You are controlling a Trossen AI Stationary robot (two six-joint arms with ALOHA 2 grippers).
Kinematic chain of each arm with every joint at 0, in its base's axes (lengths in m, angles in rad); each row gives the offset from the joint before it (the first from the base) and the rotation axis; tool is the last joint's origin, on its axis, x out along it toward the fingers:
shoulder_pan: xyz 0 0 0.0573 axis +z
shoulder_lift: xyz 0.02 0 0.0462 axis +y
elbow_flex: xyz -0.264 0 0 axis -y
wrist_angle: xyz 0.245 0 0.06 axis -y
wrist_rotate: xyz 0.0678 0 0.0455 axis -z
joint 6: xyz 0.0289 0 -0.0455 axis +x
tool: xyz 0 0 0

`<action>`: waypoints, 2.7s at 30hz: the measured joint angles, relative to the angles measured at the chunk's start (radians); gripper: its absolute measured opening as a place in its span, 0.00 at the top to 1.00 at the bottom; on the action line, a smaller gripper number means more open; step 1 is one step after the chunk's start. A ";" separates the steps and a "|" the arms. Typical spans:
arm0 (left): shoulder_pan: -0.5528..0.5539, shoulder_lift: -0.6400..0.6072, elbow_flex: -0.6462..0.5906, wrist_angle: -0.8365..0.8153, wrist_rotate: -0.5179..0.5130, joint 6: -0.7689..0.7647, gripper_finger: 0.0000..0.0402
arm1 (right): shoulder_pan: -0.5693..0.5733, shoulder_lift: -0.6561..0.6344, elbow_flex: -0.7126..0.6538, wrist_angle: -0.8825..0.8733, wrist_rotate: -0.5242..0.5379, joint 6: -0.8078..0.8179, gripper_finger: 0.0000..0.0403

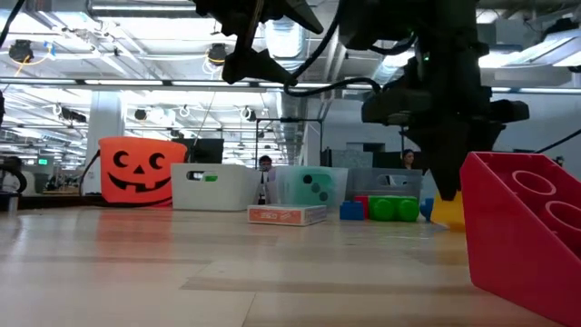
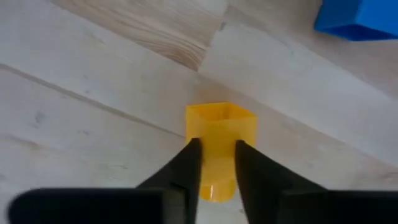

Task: Pick & Place Toys
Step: Put the 1 stud yellow game piece into the white bin

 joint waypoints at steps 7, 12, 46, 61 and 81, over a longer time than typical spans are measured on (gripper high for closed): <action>0.000 0.000 0.000 0.000 0.000 0.001 0.10 | -0.003 0.003 -0.002 0.007 0.005 -0.030 0.93; 0.000 0.000 0.000 0.000 0.000 0.001 0.10 | 0.010 0.004 -0.003 -0.004 0.028 -0.022 0.94; 0.000 0.000 0.000 0.000 0.005 0.001 0.10 | 0.015 0.008 -0.004 -0.052 0.018 -0.049 0.40; 0.000 0.000 0.000 0.000 0.000 0.001 0.10 | 0.011 0.008 -0.055 0.074 -0.038 -0.054 0.59; 0.087 -0.269 0.000 -0.159 0.099 0.126 0.10 | 0.034 0.004 0.303 -0.270 0.230 -0.100 0.67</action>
